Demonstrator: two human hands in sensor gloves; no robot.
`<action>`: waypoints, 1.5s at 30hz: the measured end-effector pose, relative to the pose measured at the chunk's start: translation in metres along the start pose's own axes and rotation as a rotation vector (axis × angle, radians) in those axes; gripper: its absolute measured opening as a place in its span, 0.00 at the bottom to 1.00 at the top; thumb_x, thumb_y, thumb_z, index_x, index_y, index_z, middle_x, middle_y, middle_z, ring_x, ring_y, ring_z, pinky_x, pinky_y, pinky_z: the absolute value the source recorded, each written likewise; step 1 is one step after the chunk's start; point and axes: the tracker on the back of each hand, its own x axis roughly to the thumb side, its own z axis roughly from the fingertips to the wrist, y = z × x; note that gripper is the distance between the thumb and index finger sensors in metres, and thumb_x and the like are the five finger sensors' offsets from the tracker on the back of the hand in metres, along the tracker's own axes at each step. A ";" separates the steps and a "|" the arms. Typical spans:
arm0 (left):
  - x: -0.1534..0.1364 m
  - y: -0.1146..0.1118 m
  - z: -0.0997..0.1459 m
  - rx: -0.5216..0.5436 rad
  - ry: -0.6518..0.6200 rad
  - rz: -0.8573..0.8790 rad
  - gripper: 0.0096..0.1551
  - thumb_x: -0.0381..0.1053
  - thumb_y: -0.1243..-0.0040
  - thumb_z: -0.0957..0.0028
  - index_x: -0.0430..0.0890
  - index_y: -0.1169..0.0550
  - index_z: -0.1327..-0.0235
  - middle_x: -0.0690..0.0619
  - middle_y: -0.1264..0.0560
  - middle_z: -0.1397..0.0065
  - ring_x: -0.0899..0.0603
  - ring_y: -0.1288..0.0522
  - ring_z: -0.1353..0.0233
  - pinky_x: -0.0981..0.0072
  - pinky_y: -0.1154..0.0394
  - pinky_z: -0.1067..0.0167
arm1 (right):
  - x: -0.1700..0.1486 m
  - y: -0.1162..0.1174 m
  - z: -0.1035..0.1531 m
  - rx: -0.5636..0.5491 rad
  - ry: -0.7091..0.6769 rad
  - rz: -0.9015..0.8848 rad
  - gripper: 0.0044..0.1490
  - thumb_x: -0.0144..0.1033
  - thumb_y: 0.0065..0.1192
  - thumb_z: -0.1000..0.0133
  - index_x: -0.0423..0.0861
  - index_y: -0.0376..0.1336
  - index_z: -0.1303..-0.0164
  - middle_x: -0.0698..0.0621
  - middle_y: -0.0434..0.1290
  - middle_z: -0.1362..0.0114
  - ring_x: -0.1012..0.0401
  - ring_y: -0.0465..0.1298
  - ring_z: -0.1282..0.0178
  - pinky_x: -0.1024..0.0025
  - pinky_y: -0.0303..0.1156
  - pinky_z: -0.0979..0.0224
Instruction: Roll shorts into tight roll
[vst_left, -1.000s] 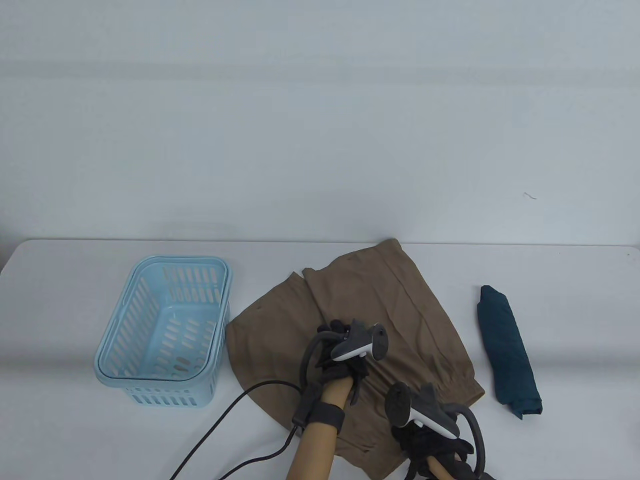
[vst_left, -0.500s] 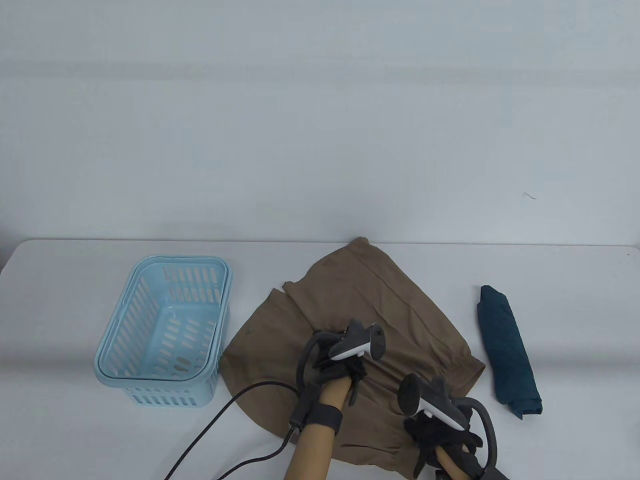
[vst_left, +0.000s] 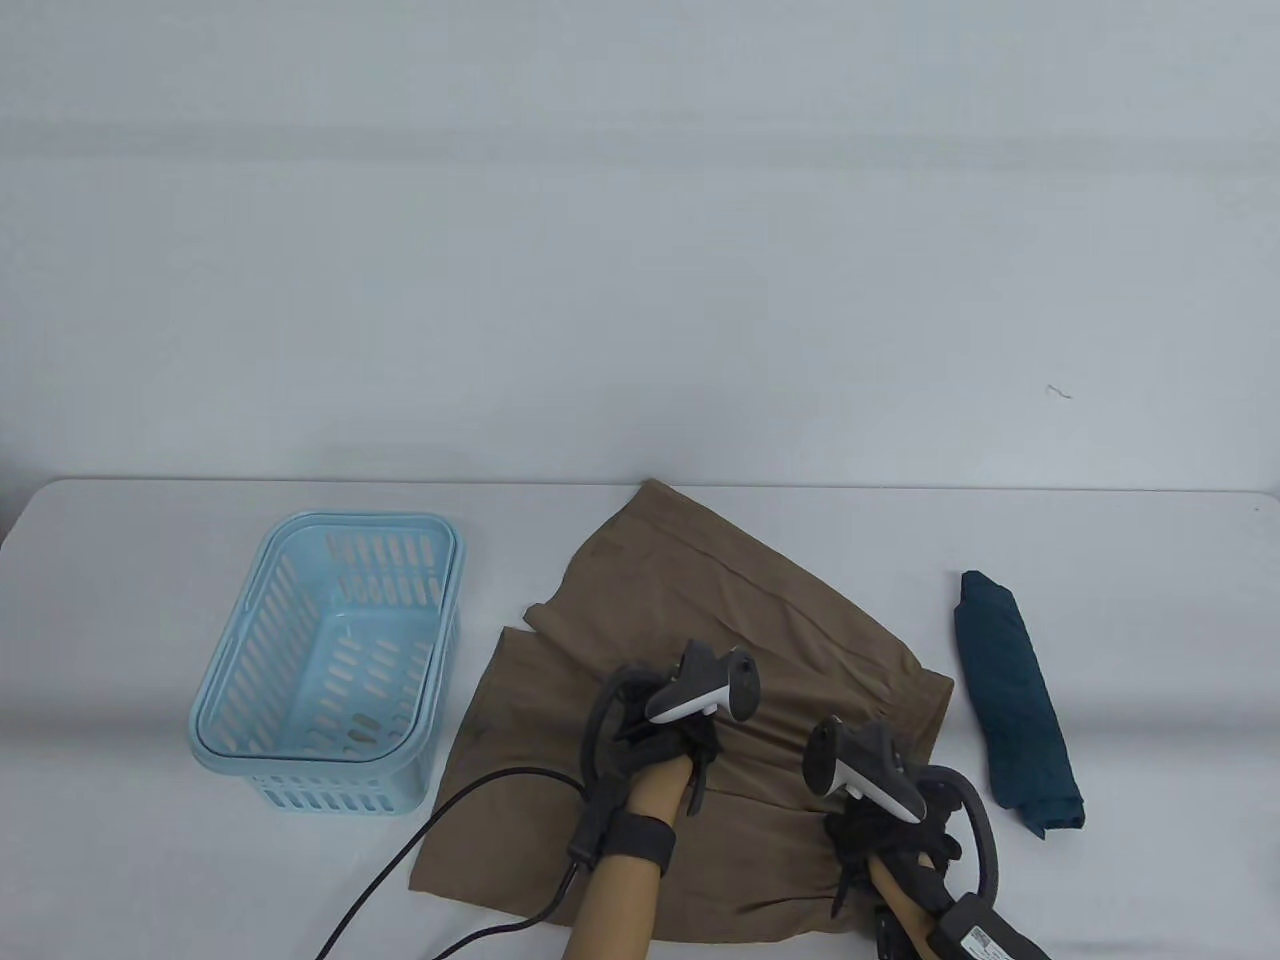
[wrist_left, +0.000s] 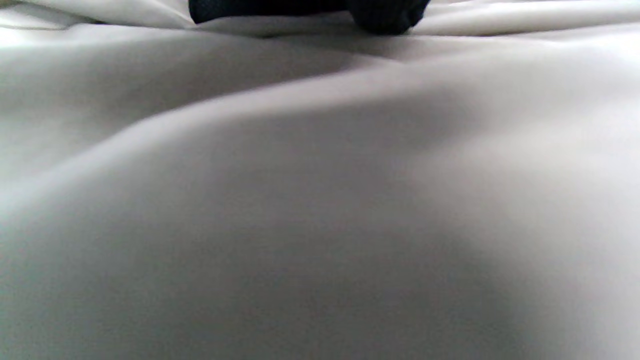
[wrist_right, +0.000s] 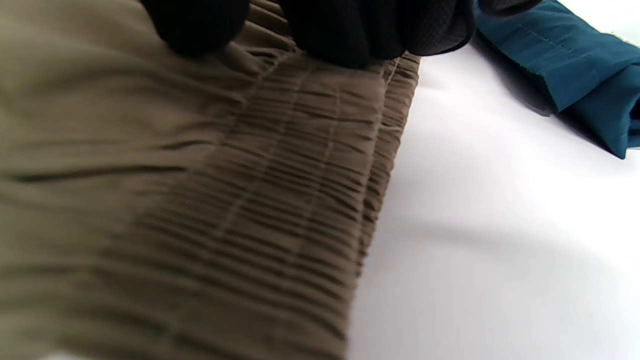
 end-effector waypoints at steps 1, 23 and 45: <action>-0.001 0.000 0.000 0.001 0.003 0.004 0.30 0.48 0.53 0.41 0.47 0.42 0.25 0.41 0.43 0.23 0.34 0.40 0.25 0.27 0.54 0.30 | 0.000 -0.001 -0.002 0.004 0.006 -0.003 0.40 0.50 0.49 0.42 0.35 0.54 0.29 0.34 0.52 0.19 0.38 0.55 0.21 0.34 0.47 0.23; -0.009 0.010 -0.016 0.014 0.059 0.074 0.28 0.48 0.53 0.41 0.46 0.39 0.27 0.41 0.39 0.28 0.35 0.36 0.31 0.28 0.51 0.29 | -0.029 -0.032 -0.061 0.104 0.034 -0.351 0.41 0.48 0.48 0.41 0.35 0.49 0.26 0.35 0.42 0.17 0.37 0.50 0.20 0.35 0.46 0.22; -0.022 0.019 -0.017 -0.042 -0.019 0.126 0.31 0.47 0.54 0.41 0.44 0.42 0.24 0.40 0.42 0.23 0.35 0.37 0.28 0.28 0.52 0.29 | -0.036 -0.026 -0.090 -0.078 -0.074 -0.351 0.44 0.47 0.48 0.42 0.41 0.40 0.23 0.41 0.33 0.17 0.44 0.42 0.17 0.37 0.46 0.21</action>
